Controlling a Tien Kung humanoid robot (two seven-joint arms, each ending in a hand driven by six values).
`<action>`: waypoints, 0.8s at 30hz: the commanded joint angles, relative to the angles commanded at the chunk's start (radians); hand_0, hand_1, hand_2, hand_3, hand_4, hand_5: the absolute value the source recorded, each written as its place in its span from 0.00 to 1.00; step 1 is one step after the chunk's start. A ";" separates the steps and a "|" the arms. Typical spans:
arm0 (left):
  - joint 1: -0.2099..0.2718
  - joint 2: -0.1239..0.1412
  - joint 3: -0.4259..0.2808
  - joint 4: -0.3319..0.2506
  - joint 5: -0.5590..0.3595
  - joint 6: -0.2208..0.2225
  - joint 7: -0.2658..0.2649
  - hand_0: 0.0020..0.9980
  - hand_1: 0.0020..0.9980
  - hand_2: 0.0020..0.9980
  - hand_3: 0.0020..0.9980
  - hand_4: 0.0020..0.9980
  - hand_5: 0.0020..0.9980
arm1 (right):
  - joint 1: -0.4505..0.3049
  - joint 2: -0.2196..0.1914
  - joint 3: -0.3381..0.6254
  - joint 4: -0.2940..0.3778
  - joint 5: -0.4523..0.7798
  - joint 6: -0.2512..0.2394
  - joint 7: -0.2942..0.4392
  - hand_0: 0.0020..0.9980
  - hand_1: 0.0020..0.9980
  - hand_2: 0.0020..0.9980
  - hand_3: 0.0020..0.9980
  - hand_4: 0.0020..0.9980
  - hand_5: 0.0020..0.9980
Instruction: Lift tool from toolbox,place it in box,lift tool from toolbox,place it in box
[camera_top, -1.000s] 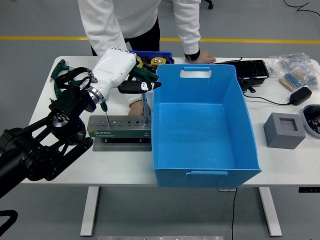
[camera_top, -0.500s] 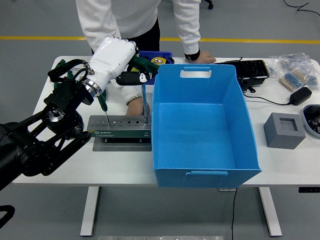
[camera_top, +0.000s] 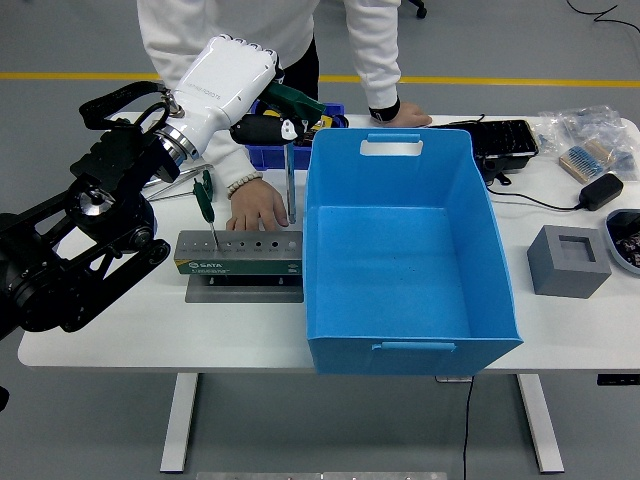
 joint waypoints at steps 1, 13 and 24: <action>-0.010 0.009 0.006 -0.012 -0.013 -0.005 0.001 0.35 0.00 0.02 0.02 0.72 0.67 | 0.000 0.000 0.000 0.000 0.000 0.000 0.000 0.74 0.67 0.72 0.67 0.93 0.82; -0.153 0.036 0.045 -0.079 -0.161 -0.031 0.013 0.35 0.00 0.02 0.02 0.68 0.63 | 0.000 0.001 0.002 0.000 -0.001 0.000 -0.001 0.74 0.67 0.72 0.67 0.93 0.82; -0.208 -0.085 0.090 -0.158 -0.187 -0.020 0.013 0.29 0.01 0.02 0.02 0.68 0.62 | 0.008 -0.002 0.002 0.000 -0.006 0.001 -0.001 0.74 0.67 0.72 0.67 0.93 0.82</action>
